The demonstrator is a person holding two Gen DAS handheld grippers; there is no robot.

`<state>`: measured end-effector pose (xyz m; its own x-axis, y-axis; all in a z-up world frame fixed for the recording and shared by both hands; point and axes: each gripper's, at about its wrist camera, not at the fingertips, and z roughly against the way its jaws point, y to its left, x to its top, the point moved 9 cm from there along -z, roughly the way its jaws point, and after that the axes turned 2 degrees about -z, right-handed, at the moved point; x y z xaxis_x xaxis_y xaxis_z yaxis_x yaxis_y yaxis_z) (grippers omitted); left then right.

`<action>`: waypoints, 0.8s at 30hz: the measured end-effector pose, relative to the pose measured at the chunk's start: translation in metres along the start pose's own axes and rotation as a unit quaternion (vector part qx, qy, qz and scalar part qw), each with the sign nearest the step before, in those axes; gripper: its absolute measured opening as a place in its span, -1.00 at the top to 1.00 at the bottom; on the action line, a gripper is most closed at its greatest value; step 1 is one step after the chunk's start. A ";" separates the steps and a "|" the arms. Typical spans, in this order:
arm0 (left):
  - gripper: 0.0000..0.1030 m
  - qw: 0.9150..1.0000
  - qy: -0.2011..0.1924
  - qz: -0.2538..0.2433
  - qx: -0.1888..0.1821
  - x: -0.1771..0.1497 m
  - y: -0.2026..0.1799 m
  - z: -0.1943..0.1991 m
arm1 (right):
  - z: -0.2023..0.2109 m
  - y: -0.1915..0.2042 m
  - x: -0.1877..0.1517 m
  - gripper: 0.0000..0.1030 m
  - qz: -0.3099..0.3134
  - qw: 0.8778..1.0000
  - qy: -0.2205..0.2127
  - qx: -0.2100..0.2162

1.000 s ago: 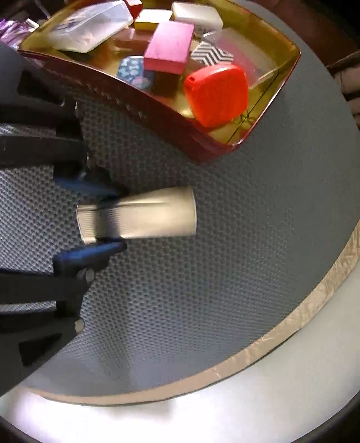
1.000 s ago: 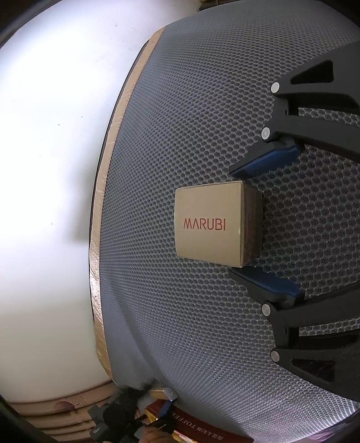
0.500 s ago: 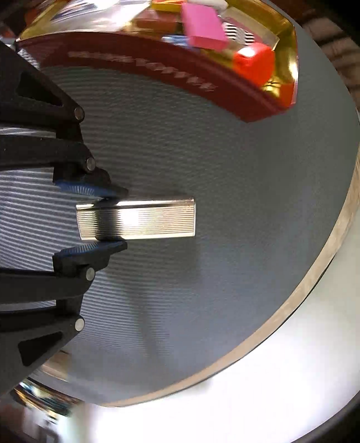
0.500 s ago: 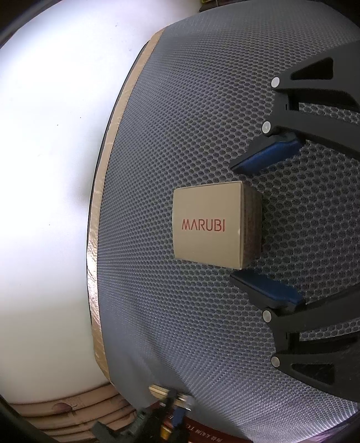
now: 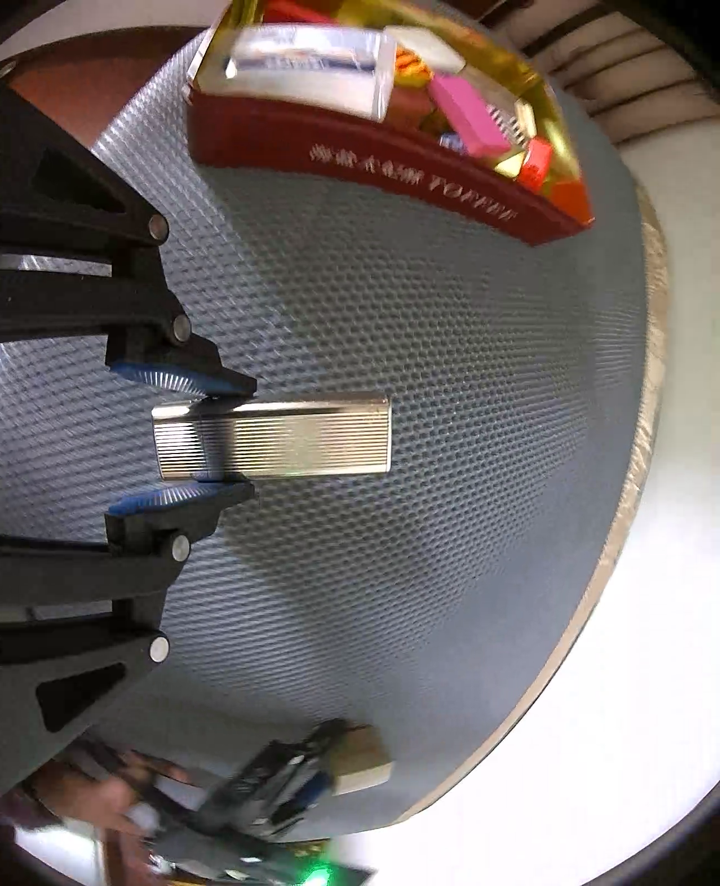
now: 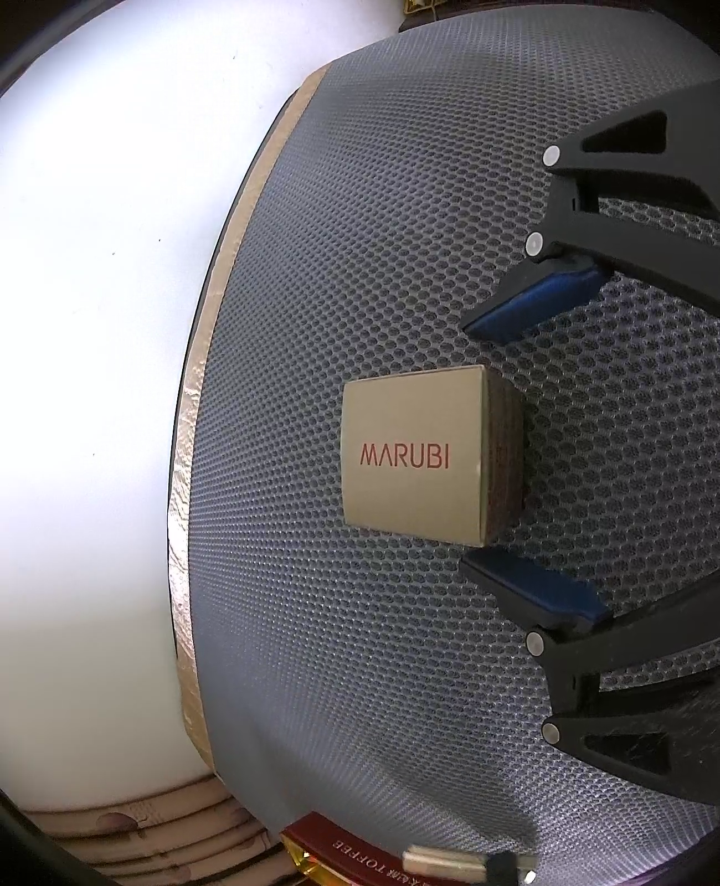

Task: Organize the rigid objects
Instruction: 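Carry the gold ribbed case over the gold tin with the left tool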

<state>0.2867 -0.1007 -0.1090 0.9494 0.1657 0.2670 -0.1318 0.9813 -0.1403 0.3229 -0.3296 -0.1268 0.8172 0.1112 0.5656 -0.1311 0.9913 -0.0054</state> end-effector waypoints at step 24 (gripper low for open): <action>0.41 0.987 -0.150 0.012 0.060 -0.040 0.114 0.139 | -0.008 -0.003 0.007 -0.53 0.006 1.000 0.000 -0.025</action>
<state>0.1940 0.0186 -0.0027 0.8205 0.1928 0.5382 -0.2031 0.9783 -0.0408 0.3336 -0.3313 -0.1297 0.8162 0.1223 0.5647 -0.1119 0.9923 -0.0533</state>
